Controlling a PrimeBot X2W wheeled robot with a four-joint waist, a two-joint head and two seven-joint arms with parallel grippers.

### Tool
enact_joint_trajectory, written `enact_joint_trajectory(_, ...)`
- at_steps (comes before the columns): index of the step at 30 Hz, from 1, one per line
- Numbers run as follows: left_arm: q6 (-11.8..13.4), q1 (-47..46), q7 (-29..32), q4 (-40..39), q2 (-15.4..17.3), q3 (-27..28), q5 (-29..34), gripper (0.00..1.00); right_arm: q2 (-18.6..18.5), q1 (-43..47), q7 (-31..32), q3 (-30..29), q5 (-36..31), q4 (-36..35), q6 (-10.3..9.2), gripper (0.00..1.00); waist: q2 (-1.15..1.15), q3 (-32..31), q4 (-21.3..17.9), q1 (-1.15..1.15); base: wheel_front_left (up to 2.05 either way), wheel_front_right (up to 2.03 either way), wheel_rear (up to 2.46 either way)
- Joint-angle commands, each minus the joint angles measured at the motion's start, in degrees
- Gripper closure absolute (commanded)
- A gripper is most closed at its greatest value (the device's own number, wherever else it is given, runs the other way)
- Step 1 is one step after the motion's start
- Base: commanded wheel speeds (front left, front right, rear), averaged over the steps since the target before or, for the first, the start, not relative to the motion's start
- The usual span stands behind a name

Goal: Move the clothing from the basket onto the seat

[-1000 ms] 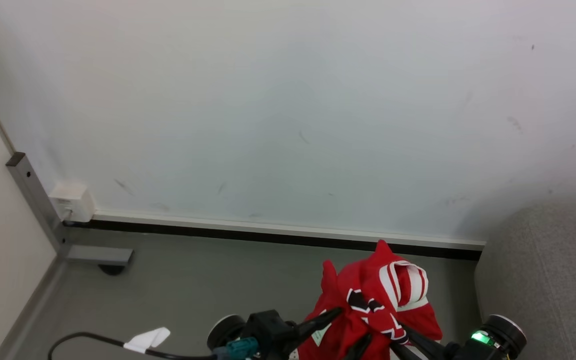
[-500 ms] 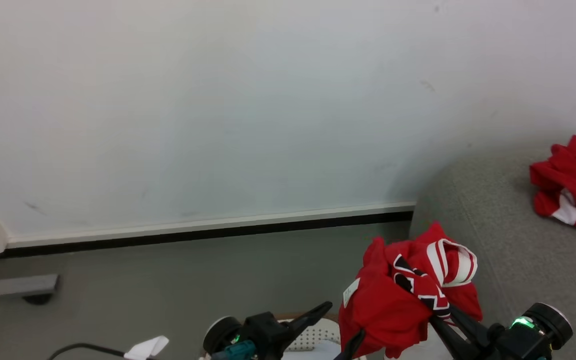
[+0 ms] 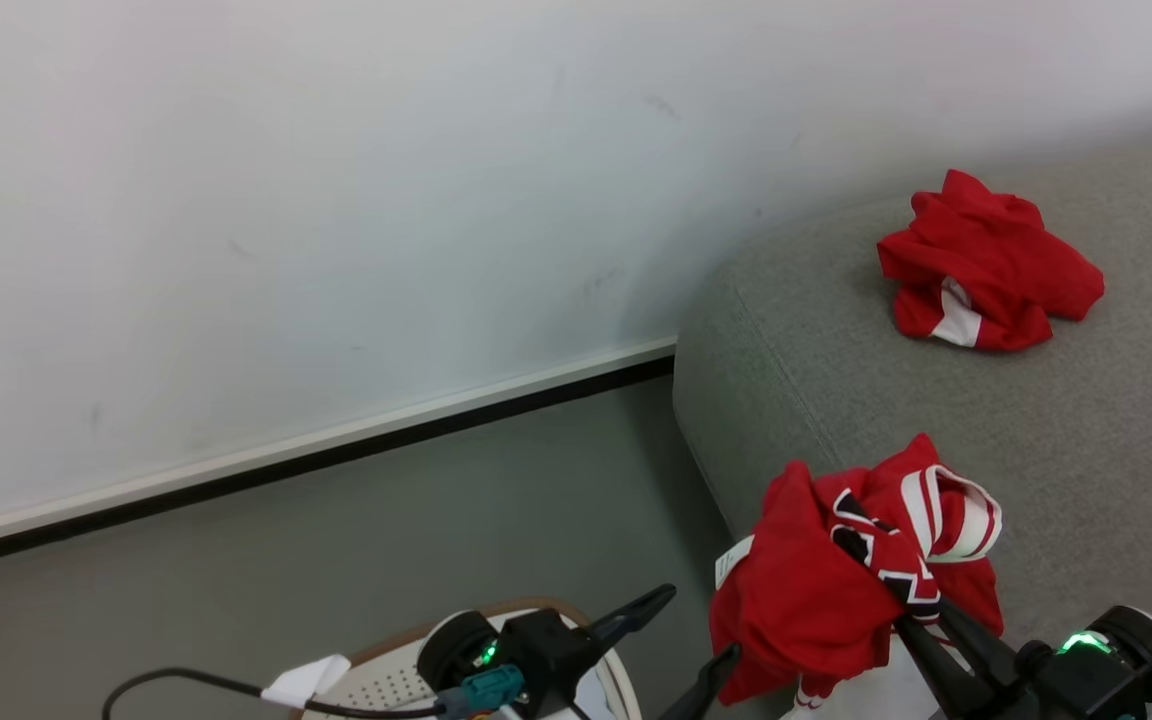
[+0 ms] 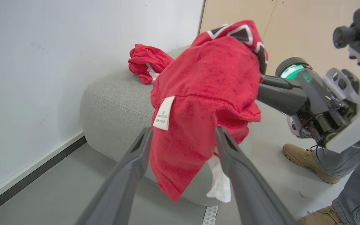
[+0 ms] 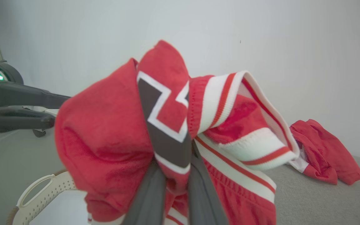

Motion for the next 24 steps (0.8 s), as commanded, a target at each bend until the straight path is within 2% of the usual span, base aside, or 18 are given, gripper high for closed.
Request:
enact_joint_trajectory(1, -0.03, -0.58, -0.1, 0.2, 0.08, 0.09, 0.53, 0.0, 0.24, 0.1, -0.14, -0.73, -0.53, -0.37, -0.15, 1.0, 0.0, 1.08, -0.93, 0.0, 0.0, 0.0, 0.0)
enact_joint_trajectory(6, -0.42, -2.5, 0.33, -0.31, 0.05, 0.24, 0.92, 0.0, 1.36, -0.52, -0.24, -3.41, -1.13, -1.0, -0.15, 1.0, 0.0, 4.66, -0.57, 0.0, 0.0, 0.0, 0.0)
enact_joint_trajectory(11, -0.81, -9.47, 1.77, -1.42, 0.57, 2.48, 2.45, 0.0, 4.52, -5.39, -0.62, -10.15, -2.18, -2.13, -0.15, 1.0, 0.0, 15.37, 1.29, 0.0, 0.0, 0.0, 0.0)
enact_joint_trajectory(18, -3.15, -23.46, 3.31, -1.46, 0.02, 4.9, 6.5, 0.0, 7.52, -20.08, -0.71, -25.97, -6.01, -0.92, -0.15, 1.0, 0.0, 31.17, 4.74, 0.0, 0.0, 0.0, 0.0)
enact_joint_trajectory(22, -3.7, -27.84, 1.72, -0.64, -1.14, 5.81, 7.62, 0.0, 5.78, -29.18, -0.37, -34.84, -7.91, 2.56, -0.15, 1.0, 0.0, 36.08, 7.01, 0.0, 0.0, 0.0, 0.0)
enact_joint_trajectory(24, -3.81, -29.11, 1.06, -0.45, -1.62, 6.0, 8.09, 0.0, 3.75, -33.93, 1.16, -38.71, -8.5, 5.21, -0.15, 1.0, 0.0, 37.77, 8.16, 0.0, 0.0, 0.0, 0.0)
